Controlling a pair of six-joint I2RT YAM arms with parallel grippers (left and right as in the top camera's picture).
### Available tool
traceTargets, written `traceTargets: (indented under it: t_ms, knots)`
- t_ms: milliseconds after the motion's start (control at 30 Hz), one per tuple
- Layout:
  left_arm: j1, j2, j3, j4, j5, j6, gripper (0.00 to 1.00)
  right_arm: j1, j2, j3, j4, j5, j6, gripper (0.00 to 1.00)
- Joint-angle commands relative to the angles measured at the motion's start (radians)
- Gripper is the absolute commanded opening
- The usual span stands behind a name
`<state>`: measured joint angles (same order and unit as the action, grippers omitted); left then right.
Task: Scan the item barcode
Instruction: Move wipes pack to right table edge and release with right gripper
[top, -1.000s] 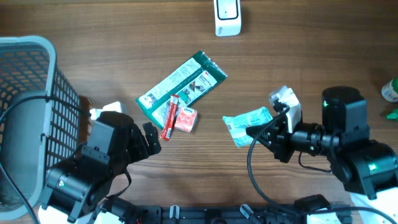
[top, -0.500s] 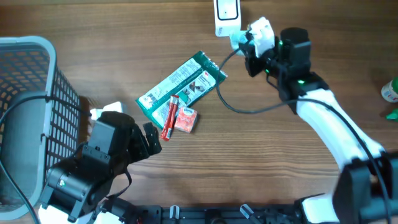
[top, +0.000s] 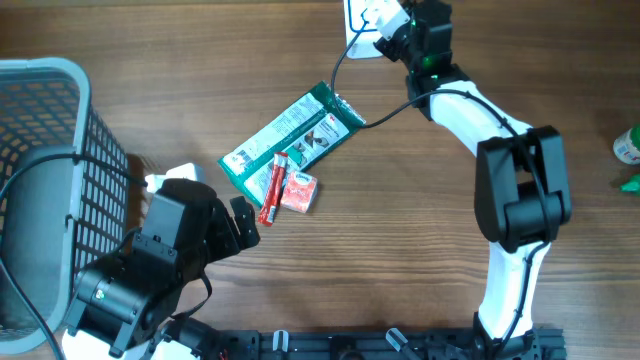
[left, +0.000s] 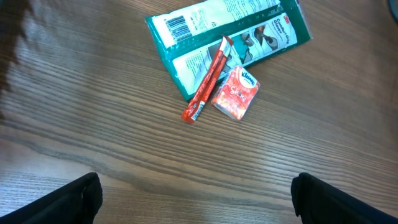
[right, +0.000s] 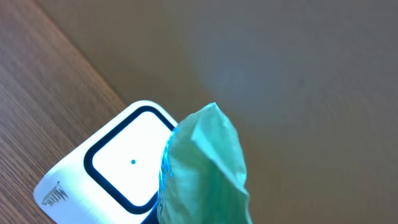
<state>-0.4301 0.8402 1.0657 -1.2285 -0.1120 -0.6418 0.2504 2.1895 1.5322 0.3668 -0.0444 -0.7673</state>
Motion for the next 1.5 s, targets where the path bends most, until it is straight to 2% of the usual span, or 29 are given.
traceTargets:
  t_ms: [0,200,267,367,467,567,833,867,933,967,1000,1133,1200,1267,1367,1467]
  knots:
    - [0.0,-0.002,0.004,0.001,-0.017,-0.01,1.0,0.029,0.028,0.029,-0.015,0.038,-0.096,0.04]
    - [0.0,-0.002,0.004,0.001,-0.017,-0.01,1.0,0.002,-0.056,0.03,-0.062,0.369,-0.124,0.04]
    - [0.0,-0.002,0.004,0.001,-0.017,-0.01,1.0,-0.068,-0.151,0.029,-0.202,0.402,-0.116,0.04]
    - [0.0,-0.002,0.004,0.001,-0.017,-0.01,1.0,-0.244,-0.248,0.029,-0.335,0.402,-0.005,0.04]
    - [0.0,-0.002,0.004,0.001,-0.017,-0.01,1.0,-0.454,-0.22,0.024,-0.435,0.358,0.081,0.04]
    - [0.0,-0.002,0.004,0.001,-0.017,-0.01,1.0,-0.589,-0.169,0.024,-0.501,0.358,0.24,0.04]
    - [0.0,-0.002,0.004,0.001,-0.017,-0.01,1.0,-0.777,-0.018,0.024,-0.568,0.363,0.443,0.05]
    - [0.0,-0.002,0.004,0.001,-0.017,-0.01,1.0,-0.8,-0.01,0.024,-0.57,0.367,0.512,0.11]
    - [0.0,-0.002,0.004,0.001,-0.017,-0.01,1.0,-0.824,-0.017,0.026,-0.573,0.369,0.616,0.38]
    - [0.0,-0.002,0.004,0.001,-0.017,-0.01,1.0,-0.826,-0.024,0.029,-0.576,0.36,0.663,0.6]
    - [0.0,-0.002,0.004,0.001,-0.017,-0.01,1.0,-0.824,-0.045,0.05,-0.598,0.298,0.699,1.0]
    - [0.0,-0.002,0.004,0.001,-0.017,-0.01,1.0,-0.768,-0.156,0.132,-0.657,0.124,0.774,1.0]
    - [0.0,-0.002,0.004,0.001,-0.017,-0.01,1.0,-0.711,-0.25,0.132,-0.661,-0.014,0.776,1.0]
    - [0.0,-0.002,0.004,0.001,-0.017,-0.01,1.0,-0.641,-0.334,0.132,-0.689,-0.232,0.811,1.0]
    - [0.0,-0.002,0.004,0.001,-0.017,-0.01,1.0,-0.497,-0.378,0.132,-0.779,-0.458,0.929,1.0]
    - [0.0,-0.002,0.004,0.001,-0.017,-0.01,1.0,-0.284,-0.375,0.106,-0.937,-0.496,1.055,1.0]
